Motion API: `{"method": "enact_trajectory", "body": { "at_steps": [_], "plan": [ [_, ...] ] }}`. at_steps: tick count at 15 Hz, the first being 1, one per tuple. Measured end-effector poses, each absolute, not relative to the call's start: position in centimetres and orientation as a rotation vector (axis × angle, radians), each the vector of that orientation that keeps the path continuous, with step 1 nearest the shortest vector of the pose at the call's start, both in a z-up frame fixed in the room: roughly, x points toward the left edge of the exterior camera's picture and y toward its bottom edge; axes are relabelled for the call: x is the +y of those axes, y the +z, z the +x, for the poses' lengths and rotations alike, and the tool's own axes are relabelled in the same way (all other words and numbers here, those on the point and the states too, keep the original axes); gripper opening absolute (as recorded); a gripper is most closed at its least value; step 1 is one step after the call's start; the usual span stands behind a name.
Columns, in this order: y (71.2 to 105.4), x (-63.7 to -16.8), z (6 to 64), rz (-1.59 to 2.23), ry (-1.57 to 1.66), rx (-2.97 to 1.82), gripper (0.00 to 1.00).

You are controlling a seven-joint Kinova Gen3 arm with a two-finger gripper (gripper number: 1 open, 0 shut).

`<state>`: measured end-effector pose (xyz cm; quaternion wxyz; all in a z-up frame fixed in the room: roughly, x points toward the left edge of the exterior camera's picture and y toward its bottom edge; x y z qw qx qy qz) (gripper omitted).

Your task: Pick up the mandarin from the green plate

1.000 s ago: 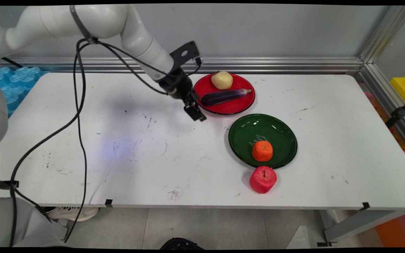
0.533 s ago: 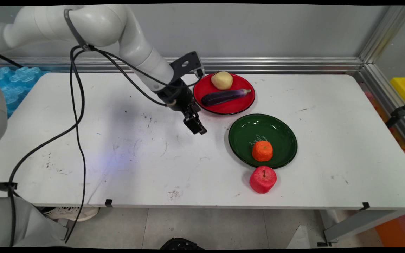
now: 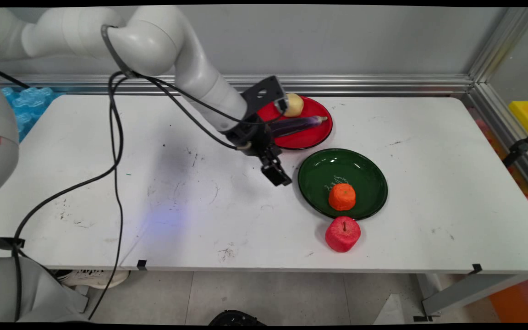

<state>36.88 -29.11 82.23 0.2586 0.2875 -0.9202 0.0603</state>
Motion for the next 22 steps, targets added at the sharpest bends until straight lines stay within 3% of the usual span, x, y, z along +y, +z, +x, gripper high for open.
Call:
{"method": "enact_trajectory", "body": {
  "at_steps": [9,22],
  "plan": [
    [79.6,-30.2,30.7,0.675,0.2,-2.428,1.0],
    [75.6,-31.7,26.7,0.516,0.252,-2.427,1.0]
  ]
}}
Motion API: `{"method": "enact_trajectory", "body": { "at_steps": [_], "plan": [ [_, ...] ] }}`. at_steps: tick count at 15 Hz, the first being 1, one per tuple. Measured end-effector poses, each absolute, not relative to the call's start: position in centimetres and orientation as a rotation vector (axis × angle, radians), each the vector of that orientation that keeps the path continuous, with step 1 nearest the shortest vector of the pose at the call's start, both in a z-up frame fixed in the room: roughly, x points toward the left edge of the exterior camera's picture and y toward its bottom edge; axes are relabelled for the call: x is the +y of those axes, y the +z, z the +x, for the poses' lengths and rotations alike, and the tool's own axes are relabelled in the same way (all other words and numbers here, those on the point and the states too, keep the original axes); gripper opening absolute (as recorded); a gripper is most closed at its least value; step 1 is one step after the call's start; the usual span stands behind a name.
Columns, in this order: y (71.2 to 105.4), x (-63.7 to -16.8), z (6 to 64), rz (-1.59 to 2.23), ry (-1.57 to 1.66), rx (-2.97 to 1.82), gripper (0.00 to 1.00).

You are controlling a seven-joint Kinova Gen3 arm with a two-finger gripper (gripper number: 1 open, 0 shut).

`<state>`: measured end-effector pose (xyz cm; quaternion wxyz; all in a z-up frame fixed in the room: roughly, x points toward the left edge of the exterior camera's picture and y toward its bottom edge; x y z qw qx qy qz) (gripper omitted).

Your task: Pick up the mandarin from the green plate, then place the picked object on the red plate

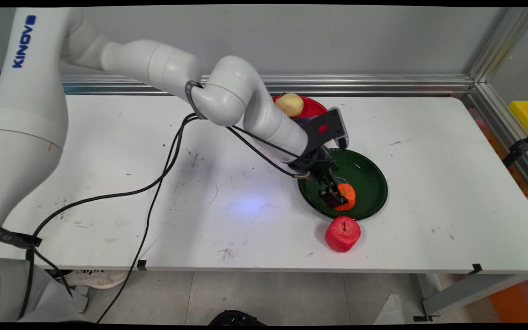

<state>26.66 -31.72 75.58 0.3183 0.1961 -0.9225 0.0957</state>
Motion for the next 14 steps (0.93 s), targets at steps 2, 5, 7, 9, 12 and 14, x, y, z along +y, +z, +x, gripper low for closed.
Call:
{"method": "enact_trajectory", "body": {
  "at_steps": [2,5,7,9,12,14],
  "plan": [
    [75.2,-31.8,26.3,0.502,0.255,-2.427,1.0],
    [74.5,-31.9,25.8,0.485,0.256,-2.428,1.0],
    [74.1,-31.9,25.5,0.476,0.252,-2.432,1.0],
    [73.9,-31.9,25.3,0.469,0.247,-2.435,0.0],
    [73.6,-31.9,25.2,0.46,0.24,-2.439,0.0],
    [73.6,-31.9,25.1,0.455,0.237,-2.441,0.0]
  ]
}}
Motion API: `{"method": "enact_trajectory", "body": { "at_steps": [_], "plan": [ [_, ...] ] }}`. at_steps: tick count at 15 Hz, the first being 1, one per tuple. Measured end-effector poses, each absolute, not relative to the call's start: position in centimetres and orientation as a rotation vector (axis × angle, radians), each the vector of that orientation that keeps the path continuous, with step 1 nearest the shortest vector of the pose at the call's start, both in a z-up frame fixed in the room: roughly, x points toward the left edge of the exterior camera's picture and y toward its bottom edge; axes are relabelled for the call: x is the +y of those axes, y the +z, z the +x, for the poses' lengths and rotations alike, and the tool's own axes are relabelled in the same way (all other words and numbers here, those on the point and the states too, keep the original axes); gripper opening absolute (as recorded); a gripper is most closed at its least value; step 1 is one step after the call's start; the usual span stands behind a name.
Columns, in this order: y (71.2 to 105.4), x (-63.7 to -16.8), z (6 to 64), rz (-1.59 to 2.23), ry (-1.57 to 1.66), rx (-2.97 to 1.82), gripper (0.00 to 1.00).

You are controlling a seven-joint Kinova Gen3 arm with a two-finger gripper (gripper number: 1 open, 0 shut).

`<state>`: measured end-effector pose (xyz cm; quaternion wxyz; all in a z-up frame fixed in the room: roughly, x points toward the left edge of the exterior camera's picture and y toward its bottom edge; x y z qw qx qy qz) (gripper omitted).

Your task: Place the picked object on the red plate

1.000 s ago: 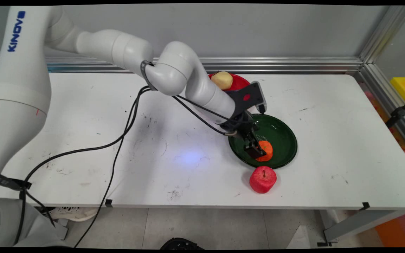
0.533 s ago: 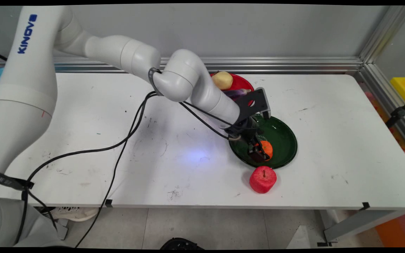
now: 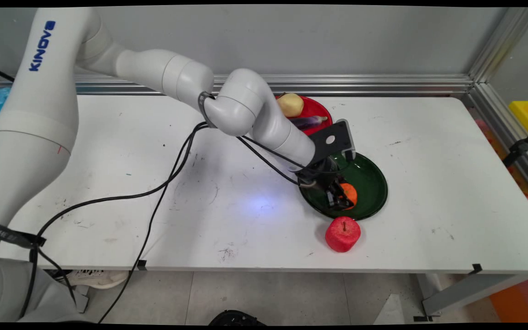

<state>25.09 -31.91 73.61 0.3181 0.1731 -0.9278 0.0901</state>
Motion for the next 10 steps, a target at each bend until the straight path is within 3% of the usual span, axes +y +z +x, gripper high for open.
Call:
{"method": "enact_trajectory", "body": {
  "at_steps": [10],
  "plan": [
    [77.0,-33.6,27.2,0.463,0.258,-2.449,0.0]
  ]
}}
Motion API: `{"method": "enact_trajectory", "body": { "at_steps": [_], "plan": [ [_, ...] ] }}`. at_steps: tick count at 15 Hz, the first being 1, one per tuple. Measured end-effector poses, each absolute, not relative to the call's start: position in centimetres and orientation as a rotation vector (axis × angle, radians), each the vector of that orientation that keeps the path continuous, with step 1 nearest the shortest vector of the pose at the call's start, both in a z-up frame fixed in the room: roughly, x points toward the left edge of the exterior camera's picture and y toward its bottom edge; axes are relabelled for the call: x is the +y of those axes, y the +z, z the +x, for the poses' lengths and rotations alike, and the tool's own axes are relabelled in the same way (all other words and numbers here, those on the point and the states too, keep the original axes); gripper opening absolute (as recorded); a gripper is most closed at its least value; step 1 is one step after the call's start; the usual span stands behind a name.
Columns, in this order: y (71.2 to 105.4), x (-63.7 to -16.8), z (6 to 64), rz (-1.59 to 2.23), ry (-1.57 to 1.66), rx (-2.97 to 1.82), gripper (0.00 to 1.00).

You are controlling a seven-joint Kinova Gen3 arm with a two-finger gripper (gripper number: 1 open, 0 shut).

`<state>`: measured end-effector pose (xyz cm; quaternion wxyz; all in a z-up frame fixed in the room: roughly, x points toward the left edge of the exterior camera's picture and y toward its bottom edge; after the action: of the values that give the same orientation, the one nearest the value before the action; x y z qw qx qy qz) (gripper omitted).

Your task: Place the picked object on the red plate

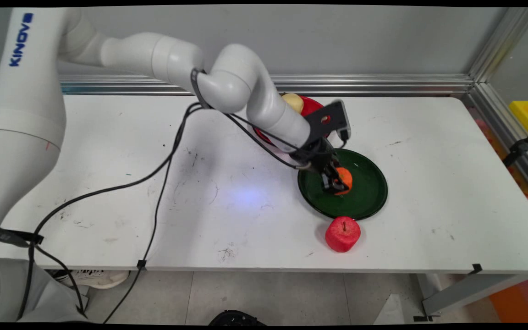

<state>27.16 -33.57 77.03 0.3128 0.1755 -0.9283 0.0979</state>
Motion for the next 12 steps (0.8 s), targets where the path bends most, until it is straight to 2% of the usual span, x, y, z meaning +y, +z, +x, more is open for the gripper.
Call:
{"method": "enact_trajectory", "body": {
  "at_steps": [6,12],
  "plan": [
    [79.6,-34.8,31.7,0.504,0.29,-2.477,0.0],
    [80.6,-36.4,36.1,0.526,0.335,-2.502,0.0]
  ]
}}
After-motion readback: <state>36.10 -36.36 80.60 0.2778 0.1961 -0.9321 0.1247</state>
